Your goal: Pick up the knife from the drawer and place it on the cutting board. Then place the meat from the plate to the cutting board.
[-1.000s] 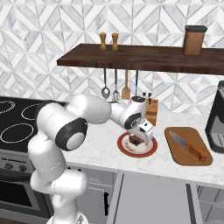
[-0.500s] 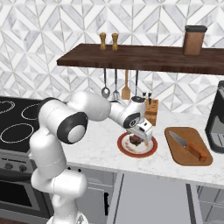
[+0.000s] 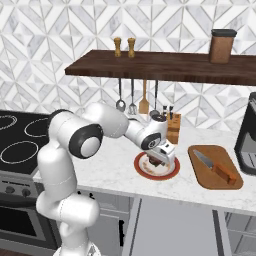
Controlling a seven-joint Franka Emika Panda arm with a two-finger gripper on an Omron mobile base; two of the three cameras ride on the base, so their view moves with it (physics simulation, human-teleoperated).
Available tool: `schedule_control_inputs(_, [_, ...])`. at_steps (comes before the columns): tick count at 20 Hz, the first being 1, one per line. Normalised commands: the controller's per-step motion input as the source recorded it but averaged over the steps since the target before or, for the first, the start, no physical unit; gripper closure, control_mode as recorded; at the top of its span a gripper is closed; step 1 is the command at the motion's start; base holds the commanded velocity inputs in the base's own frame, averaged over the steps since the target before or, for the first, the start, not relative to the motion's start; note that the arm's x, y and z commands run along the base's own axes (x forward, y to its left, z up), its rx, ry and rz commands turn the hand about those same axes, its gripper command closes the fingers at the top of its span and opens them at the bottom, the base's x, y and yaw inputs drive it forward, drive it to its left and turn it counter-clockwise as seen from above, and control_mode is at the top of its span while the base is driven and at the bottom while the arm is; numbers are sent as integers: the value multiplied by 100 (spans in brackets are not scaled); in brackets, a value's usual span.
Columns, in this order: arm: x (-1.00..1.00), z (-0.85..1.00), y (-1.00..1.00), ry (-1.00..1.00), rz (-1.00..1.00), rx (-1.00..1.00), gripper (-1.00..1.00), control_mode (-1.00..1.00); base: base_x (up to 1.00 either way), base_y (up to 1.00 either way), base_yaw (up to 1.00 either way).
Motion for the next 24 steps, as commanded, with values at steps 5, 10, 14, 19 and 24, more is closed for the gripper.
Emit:
schedule_control_inputs(5, [-2,-37,11,1,0,0,100,-100,0,0,0])
schedule_control_inputs(10, [-20,2,4,-2,0,0,100,-100,0,0,0])
schedule_control_inputs(14, [-52,62,-10,-6,-2,0,100,-100,0,0,0])
schedule_control_inputs(19, [-41,89,-64,-5,-8,0,100,-100,0,0,0])
schedule_control_inputs(24, [0,72,-90,0,-12,0,100,-100,0,0,0])
